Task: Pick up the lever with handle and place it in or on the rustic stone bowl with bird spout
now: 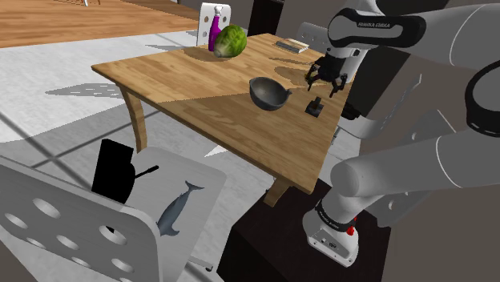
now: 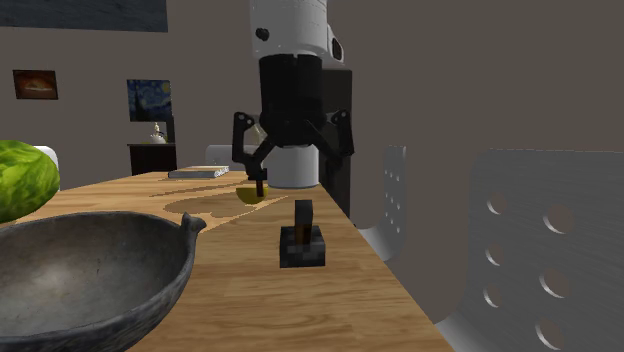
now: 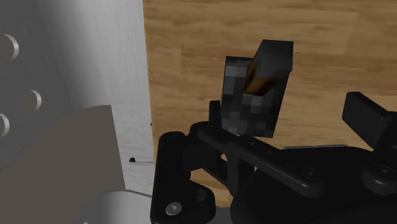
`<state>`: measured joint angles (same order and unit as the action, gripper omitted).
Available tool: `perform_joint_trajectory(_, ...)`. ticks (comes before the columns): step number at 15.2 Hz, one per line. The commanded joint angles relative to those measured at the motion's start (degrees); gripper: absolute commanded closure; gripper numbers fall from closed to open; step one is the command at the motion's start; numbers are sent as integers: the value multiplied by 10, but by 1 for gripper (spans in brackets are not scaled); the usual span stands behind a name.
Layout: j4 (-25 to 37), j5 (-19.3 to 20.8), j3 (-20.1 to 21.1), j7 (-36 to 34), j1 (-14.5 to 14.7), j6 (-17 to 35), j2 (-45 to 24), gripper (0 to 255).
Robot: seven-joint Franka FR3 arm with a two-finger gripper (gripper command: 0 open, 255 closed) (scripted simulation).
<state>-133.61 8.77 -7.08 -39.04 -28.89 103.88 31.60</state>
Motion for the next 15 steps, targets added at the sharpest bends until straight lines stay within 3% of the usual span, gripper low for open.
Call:
perform_joint_trajectory(1, -9, 4, -2, -14, -8, 10, -2, 0)
perform_joint_trajectory(7, -54, 9, -8, -15, -10, 62, -8, 0)
perform_joint_trajectory(15, -54, 9, -8, -15, -10, 62, -8, 0)
